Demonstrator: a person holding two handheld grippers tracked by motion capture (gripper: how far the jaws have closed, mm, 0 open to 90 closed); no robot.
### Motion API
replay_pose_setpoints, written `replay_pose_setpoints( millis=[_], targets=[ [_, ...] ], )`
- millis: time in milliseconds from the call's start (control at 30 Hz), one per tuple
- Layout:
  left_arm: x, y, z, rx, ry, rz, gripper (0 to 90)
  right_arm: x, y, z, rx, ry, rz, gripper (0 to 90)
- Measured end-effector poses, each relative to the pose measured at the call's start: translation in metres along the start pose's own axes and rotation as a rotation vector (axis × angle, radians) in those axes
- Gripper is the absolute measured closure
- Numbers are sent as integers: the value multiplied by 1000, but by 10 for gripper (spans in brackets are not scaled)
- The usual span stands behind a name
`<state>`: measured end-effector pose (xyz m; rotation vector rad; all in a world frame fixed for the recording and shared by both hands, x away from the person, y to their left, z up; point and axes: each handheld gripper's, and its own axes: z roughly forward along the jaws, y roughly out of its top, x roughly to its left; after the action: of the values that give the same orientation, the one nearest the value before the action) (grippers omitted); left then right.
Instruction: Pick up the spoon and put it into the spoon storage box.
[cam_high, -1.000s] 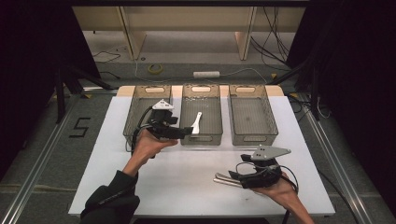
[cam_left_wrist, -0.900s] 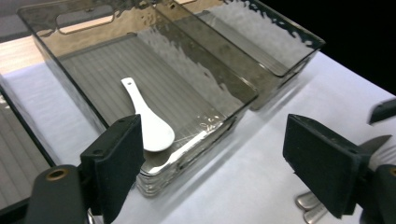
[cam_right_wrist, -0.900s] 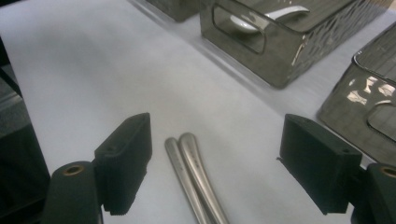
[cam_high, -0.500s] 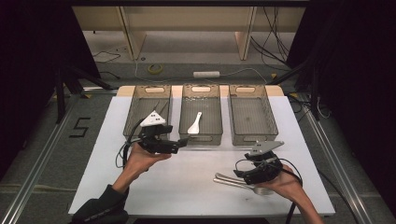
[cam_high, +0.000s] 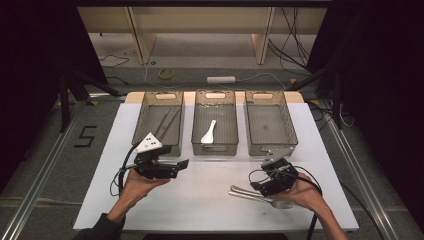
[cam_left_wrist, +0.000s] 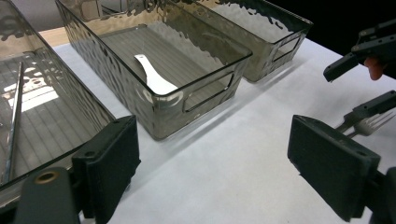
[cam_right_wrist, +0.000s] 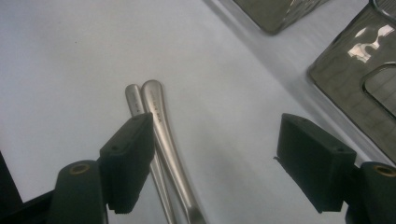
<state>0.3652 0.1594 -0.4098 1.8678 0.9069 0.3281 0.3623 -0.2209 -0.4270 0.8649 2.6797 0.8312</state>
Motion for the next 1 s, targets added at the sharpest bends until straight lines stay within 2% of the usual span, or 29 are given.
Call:
replay_pose_setpoints(
  millis=[267, 633, 733, 1000],
  targets=[
    [-3, -9, -8, -8, 1, 22, 156, -3, 1, 3, 35, 8, -18, 284],
    [-9, -14, -17, -28, 8, 27, 155, -5, 3, 11, 104, 10, -45, 284],
    [-8, -16, -18, -24, 11, 30, 153, -5, 3, 11, 124, 5, -67, 284],
    [-8, -20, -21, -30, 16, 20, 153, -4, 4, 15, 169, 12, -81, 291]
  ],
)
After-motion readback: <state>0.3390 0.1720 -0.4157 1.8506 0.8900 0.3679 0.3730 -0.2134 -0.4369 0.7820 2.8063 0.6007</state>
